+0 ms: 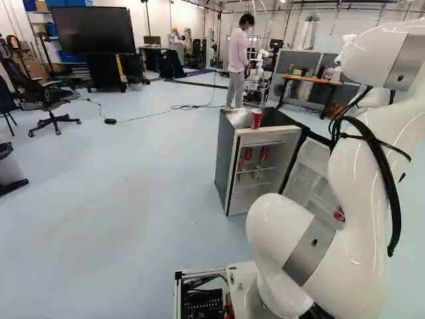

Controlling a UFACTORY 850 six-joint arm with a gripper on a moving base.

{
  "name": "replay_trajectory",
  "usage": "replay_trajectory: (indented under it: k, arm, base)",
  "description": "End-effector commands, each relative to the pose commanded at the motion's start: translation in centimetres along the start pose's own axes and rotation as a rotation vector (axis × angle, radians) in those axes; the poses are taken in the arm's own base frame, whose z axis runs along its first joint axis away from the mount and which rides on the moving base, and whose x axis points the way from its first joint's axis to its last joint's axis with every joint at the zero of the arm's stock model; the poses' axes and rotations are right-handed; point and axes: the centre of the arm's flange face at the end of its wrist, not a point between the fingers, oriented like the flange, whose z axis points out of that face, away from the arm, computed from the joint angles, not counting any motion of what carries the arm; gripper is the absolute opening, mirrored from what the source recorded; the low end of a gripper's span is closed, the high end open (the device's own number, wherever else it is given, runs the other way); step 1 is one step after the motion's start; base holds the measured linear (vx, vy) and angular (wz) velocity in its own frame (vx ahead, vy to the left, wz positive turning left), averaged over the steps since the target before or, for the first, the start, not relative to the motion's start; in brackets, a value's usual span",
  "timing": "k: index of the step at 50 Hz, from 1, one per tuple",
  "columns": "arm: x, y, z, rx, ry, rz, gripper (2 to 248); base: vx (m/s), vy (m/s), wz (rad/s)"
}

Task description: Grab a drink from the fridge

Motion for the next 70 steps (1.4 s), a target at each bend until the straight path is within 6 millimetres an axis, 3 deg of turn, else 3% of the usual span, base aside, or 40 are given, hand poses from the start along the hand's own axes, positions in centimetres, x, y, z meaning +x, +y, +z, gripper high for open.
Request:
replay_trajectory:
  k: [34, 70]
  arm:
    - [-3.8, 0.3, 2.7, 0.004, -0.109, -0.031, 247]
    - [-5.2, 0.3, 2.7, 0.008, -0.242, -0.056, 247]
  base:
    - [0.0, 0.0, 0.0]
    - [0.0, 0.0, 0.0]
